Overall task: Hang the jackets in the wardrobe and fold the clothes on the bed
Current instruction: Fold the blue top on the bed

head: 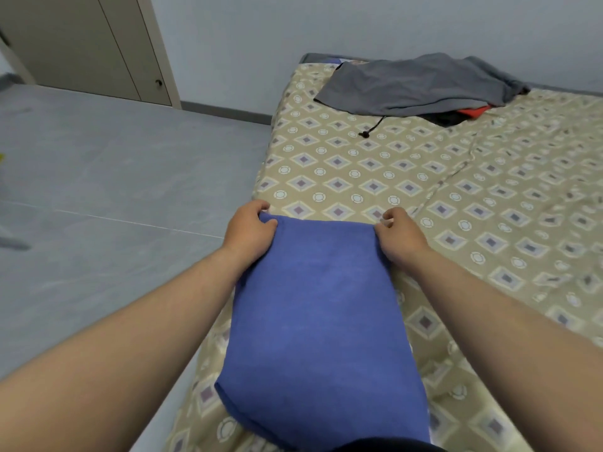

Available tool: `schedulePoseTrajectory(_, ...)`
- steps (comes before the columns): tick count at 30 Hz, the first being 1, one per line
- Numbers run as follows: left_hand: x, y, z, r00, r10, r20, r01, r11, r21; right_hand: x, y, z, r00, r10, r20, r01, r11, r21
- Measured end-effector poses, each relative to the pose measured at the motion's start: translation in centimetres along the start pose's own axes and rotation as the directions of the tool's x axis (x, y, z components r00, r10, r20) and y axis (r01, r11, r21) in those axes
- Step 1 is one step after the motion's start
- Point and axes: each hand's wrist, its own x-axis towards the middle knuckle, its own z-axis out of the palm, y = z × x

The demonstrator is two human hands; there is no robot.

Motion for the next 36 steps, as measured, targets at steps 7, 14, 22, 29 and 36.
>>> schedulePoseTrajectory(7, -6.2, -1.7, 1.6, 0.983, 0.087, -0.161, -0.097, 0.994, -0.057, -7.0, 2.3, 2.3, 0.986, -0.097, -0.139, 0.133, 0.952, 0.277)
schedulePoseTrajectory(14, -15.6, -5.1, 1.1, 0.997, 0.08, 0.022, -0.082, 0.987, 0.136, -13.0, 4.2, 0.8, 0.999, 0.01, 0.05, -0.032, 0.884, 0.467)
schedulePoseTrajectory(22, -21.2, -3.5, -1.0, 0.984, -0.134, -0.114, 0.14, 0.989, 0.046, -19.2, 5.1, -1.0, 0.9, 0.215, 0.379, -0.392, 0.781, 0.486)
schedulePoseTrajectory(29, -25.3, -2.8, -1.9, 0.837, -0.474, 0.272, 0.541, 0.643, -0.543, -23.4, 4.9, -4.2, 0.854, 0.265, 0.447, -0.232, 0.964, -0.128)
schedulePoseTrajectory(36, -25.1, -1.8, -2.8, 0.828, -0.421, 0.371, 0.519, 0.322, -0.792, -25.3, 4.6, -5.5, 0.962, 0.203, 0.184, -0.247, 0.934, 0.259)
